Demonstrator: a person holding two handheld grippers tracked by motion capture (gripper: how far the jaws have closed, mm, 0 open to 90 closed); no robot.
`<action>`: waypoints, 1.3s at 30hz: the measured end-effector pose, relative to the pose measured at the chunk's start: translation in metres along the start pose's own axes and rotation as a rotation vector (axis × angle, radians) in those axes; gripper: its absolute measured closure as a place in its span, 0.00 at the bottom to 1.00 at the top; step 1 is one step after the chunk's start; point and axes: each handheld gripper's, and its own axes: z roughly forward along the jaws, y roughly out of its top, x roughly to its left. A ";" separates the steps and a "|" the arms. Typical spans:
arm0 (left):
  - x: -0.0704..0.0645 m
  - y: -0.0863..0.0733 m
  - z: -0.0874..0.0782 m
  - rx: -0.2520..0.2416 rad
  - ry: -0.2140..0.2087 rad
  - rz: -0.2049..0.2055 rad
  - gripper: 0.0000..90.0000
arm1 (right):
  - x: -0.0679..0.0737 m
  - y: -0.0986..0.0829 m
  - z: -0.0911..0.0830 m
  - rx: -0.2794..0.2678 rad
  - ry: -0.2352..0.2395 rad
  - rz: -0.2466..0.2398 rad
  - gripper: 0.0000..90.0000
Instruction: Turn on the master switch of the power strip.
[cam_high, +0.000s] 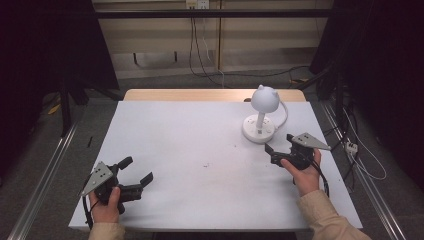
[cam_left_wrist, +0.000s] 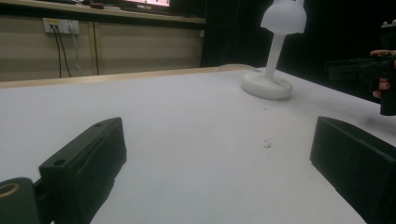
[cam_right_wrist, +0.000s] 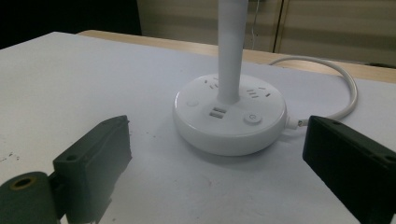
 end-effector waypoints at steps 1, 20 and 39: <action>0.000 0.000 0.000 0.002 -0.001 0.000 0.04 | 0.000 0.001 0.001 0.002 0.003 0.000 0.09; 0.000 0.000 0.000 -0.002 -0.008 -0.002 0.04 | -0.012 0.015 0.018 0.028 0.002 0.018 0.19; 0.001 0.000 0.001 0.001 -0.011 0.000 0.04 | -0.023 0.021 0.030 0.039 -0.018 0.010 0.46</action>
